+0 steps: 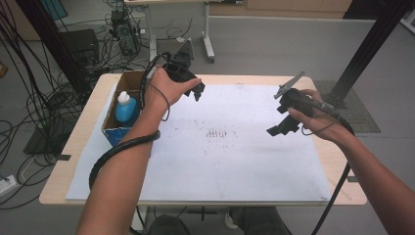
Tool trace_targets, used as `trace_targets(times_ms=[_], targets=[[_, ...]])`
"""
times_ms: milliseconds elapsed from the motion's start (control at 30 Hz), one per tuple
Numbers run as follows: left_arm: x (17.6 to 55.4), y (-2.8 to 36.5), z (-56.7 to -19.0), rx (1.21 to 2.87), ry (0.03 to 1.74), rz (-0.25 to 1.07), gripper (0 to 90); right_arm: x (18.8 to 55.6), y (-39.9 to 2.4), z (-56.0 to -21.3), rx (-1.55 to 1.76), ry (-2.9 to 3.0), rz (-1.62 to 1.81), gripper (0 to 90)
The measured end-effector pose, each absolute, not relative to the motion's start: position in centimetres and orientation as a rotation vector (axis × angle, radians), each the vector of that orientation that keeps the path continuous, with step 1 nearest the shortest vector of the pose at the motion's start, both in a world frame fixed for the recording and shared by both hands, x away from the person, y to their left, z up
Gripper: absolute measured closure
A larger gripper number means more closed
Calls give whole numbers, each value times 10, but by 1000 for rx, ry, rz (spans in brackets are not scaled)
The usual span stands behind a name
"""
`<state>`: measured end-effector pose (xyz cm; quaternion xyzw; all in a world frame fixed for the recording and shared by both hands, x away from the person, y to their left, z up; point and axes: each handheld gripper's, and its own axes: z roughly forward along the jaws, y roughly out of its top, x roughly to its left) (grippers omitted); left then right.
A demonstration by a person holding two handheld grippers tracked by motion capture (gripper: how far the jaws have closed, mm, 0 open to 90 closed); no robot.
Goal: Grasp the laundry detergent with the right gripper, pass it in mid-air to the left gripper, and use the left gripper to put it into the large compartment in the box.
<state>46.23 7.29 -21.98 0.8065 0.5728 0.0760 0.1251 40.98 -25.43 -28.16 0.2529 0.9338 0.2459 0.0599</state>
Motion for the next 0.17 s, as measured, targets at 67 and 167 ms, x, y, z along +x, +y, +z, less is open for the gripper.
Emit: trace_targets(times_ms=[67,167], targets=[[462,73,-220,2347,1670,222,89,409,-254,-282,768,2826,744,4],[462,73,-220,2344,1667,222,89,409,-255,-282,765,2824,744,4]])
